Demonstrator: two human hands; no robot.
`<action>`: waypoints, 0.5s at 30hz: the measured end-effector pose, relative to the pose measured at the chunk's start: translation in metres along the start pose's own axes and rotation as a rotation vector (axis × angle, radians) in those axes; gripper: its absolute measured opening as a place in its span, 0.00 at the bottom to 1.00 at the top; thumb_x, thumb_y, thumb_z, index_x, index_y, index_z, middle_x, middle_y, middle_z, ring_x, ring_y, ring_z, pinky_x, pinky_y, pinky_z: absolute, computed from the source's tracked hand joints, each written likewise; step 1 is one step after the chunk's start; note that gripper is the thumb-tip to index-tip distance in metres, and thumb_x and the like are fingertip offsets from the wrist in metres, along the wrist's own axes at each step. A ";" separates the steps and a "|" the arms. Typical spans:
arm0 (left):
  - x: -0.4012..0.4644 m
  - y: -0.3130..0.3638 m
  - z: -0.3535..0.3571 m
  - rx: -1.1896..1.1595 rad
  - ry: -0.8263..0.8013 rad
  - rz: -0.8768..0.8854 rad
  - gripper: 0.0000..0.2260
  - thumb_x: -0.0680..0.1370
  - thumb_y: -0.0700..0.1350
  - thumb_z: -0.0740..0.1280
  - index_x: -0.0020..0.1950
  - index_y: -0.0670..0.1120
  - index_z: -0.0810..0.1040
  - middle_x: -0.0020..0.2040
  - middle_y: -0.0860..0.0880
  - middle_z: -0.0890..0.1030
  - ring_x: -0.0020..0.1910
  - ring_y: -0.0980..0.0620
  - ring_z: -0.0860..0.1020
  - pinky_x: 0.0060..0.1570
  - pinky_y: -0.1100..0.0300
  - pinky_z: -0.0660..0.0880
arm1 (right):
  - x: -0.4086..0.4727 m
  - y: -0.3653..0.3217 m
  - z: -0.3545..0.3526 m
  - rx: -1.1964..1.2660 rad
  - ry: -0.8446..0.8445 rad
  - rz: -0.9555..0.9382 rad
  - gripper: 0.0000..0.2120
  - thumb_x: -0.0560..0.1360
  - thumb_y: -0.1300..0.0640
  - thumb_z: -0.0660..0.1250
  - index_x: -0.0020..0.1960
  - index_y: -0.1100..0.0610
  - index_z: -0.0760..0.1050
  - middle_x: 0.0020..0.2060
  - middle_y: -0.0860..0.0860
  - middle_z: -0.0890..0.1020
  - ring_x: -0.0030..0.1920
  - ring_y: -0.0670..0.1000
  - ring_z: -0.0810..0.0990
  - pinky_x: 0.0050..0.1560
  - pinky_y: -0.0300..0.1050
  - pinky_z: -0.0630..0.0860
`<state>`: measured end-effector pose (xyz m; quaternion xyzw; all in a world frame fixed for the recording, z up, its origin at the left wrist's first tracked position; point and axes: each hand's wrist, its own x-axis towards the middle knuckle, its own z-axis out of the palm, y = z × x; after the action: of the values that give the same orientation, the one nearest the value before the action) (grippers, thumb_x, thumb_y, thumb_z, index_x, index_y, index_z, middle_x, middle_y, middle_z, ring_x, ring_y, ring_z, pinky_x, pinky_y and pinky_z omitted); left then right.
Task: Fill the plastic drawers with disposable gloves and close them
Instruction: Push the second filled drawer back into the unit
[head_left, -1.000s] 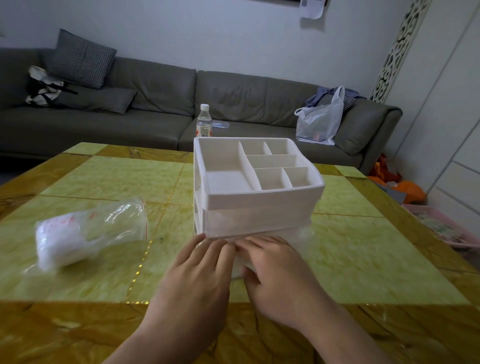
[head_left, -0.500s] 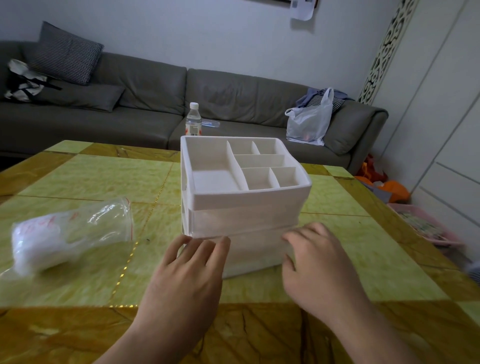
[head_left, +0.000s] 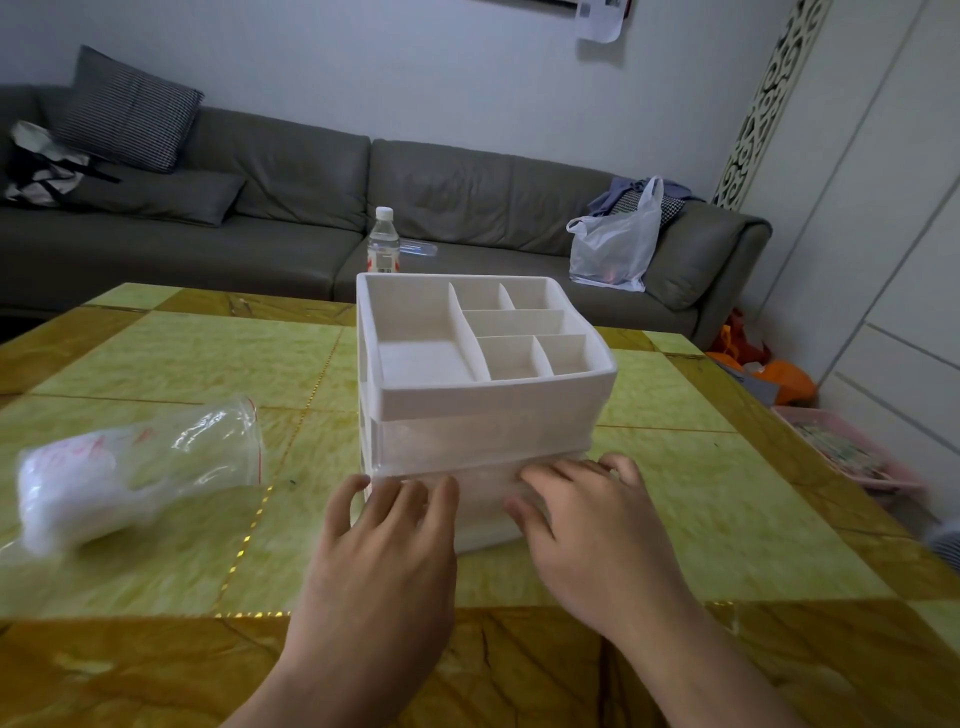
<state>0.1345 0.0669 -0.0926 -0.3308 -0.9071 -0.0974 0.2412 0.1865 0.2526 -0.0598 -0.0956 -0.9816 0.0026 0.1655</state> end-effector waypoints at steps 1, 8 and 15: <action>-0.002 0.000 -0.001 0.004 0.001 -0.002 0.17 0.73 0.44 0.69 0.62 0.47 0.79 0.50 0.49 0.82 0.54 0.43 0.81 0.66 0.42 0.68 | -0.002 0.001 -0.002 0.019 0.058 0.014 0.17 0.80 0.39 0.59 0.52 0.46 0.82 0.46 0.42 0.85 0.50 0.49 0.81 0.65 0.51 0.70; -0.005 -0.004 -0.004 -0.047 -0.015 0.048 0.14 0.72 0.41 0.67 0.57 0.44 0.79 0.52 0.47 0.81 0.53 0.42 0.81 0.61 0.47 0.75 | -0.006 -0.007 0.004 0.214 0.074 -0.170 0.10 0.82 0.48 0.64 0.60 0.45 0.82 0.52 0.40 0.85 0.52 0.47 0.81 0.55 0.48 0.78; -0.012 -0.008 -0.013 -0.097 0.084 -0.001 0.21 0.71 0.40 0.69 0.64 0.38 0.79 0.62 0.42 0.77 0.62 0.40 0.77 0.55 0.46 0.80 | 0.009 -0.012 0.013 0.154 -0.059 -0.156 0.20 0.84 0.38 0.51 0.61 0.42 0.79 0.56 0.39 0.83 0.61 0.43 0.76 0.64 0.48 0.71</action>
<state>0.1423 0.0493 -0.0875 -0.3375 -0.8906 -0.1550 0.2625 0.1715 0.2424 -0.0683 -0.0059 -0.9874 0.0679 0.1429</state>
